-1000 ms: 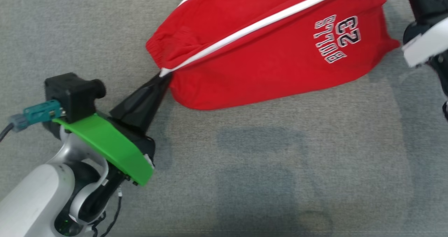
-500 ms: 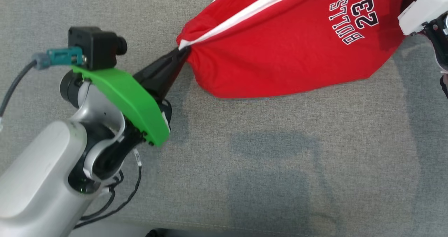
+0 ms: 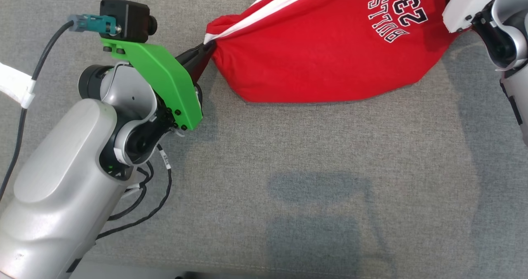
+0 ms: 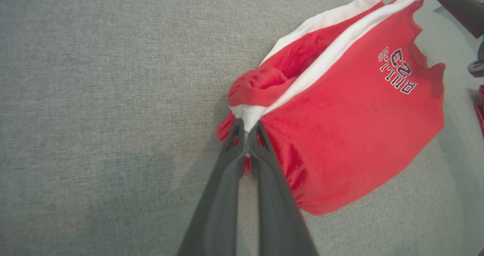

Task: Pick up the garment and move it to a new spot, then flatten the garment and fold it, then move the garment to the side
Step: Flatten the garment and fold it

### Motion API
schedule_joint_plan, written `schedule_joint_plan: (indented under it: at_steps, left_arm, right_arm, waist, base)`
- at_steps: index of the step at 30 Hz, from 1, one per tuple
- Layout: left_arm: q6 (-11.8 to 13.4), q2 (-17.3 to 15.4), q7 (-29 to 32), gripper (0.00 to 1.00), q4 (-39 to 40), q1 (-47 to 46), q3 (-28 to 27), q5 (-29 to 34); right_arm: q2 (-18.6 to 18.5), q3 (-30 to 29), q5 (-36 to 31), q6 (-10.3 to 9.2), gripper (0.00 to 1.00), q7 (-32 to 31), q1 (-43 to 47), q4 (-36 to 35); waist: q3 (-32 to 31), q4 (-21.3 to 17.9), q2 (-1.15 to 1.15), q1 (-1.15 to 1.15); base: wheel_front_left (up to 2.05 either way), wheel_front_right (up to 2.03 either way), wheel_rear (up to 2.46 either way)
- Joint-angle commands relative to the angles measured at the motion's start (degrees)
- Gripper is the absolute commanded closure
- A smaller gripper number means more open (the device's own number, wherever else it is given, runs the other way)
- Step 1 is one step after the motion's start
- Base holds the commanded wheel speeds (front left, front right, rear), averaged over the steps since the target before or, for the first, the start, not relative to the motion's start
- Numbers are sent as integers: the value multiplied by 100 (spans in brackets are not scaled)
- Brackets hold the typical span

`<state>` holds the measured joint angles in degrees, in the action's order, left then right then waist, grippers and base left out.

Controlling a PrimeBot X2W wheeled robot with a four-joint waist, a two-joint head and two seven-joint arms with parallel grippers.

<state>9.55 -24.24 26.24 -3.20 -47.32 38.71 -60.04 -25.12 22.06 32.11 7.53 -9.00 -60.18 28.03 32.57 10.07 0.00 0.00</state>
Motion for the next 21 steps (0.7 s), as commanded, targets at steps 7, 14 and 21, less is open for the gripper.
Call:
schedule_joint_plan:
  at_steps: [7,14,21]
  left_arm:
    - [-132,128,-325,0,-495,-178,82,251]
    - [-170,-219,-1542,0,-148,82,289,1353]
    - [197,-585,-2553,0,542,1041,280,1846]
  right_arm:
    - [106,248,-155,-9,0,75,-305,511]
    - [-160,429,81,-9,0,-119,-210,25]
    - [-714,314,241,-9,0,-960,340,-572]
  waist:
    - [-30,9,0,0]
    - [-131,-63,0,0]
    - [-529,-106,0,0]
  base:
    - [0,0,0]
    - [0,0,0]
    - [0,0,0]
